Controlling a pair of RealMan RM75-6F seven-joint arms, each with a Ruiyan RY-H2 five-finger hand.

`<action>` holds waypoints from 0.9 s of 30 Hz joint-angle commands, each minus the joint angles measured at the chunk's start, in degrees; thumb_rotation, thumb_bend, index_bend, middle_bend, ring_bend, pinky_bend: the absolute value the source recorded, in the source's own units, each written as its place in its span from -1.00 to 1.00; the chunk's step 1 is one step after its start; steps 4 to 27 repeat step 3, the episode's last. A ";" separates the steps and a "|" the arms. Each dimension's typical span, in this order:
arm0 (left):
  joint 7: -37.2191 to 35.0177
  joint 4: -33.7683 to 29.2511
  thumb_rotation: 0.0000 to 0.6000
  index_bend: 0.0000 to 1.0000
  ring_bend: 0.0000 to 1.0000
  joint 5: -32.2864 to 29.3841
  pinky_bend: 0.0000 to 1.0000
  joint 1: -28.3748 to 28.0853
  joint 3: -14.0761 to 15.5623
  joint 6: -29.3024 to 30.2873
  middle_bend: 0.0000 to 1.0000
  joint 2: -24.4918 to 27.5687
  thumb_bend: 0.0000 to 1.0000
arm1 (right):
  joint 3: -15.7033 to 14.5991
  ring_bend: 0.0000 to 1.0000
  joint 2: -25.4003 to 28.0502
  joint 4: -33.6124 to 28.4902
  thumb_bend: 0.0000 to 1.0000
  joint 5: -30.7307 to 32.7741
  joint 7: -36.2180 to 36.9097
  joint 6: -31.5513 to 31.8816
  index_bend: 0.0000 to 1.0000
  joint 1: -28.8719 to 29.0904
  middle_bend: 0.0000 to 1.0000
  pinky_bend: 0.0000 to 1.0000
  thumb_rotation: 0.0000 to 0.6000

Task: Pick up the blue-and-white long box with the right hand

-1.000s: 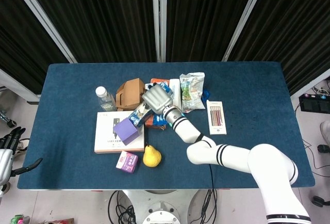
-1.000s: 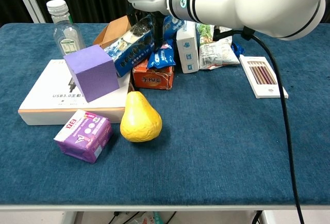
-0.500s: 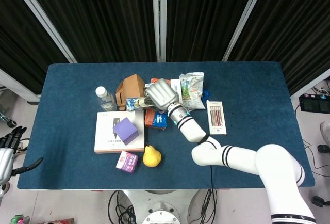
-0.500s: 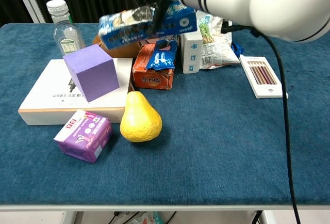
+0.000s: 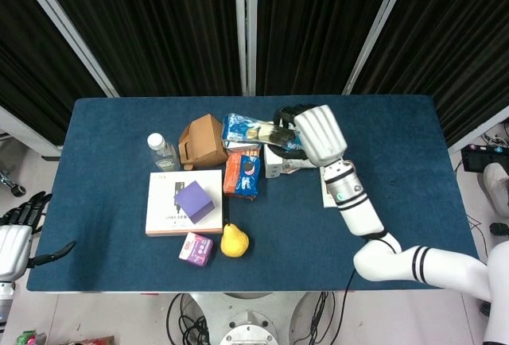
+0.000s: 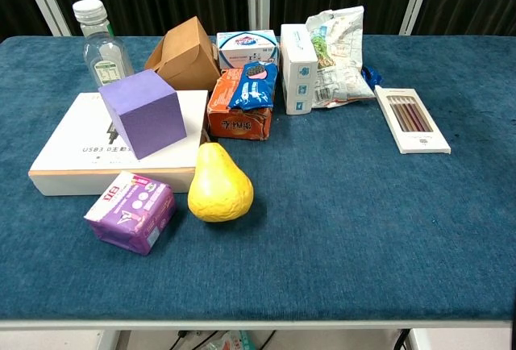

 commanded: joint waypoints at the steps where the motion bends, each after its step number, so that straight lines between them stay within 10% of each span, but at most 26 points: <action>1: 0.67 -0.47 -0.33 -0.83 -0.72 0.08 -0.53 -0.27 0.01 -0.31 -0.87 -0.11 -0.79 | -1.04 0.20 1.79 -2.47 -0.40 -6.66 10.71 6.33 0.64 -7.62 0.37 0.32 1.00; 27: 1.14 -0.71 -0.33 -0.83 -0.72 0.05 -0.53 -0.47 0.01 -0.59 -0.87 -0.18 -0.79 | -1.29 0.21 0.86 -1.06 -0.40 -7.85 13.02 6.94 0.64 -8.76 0.38 0.32 1.00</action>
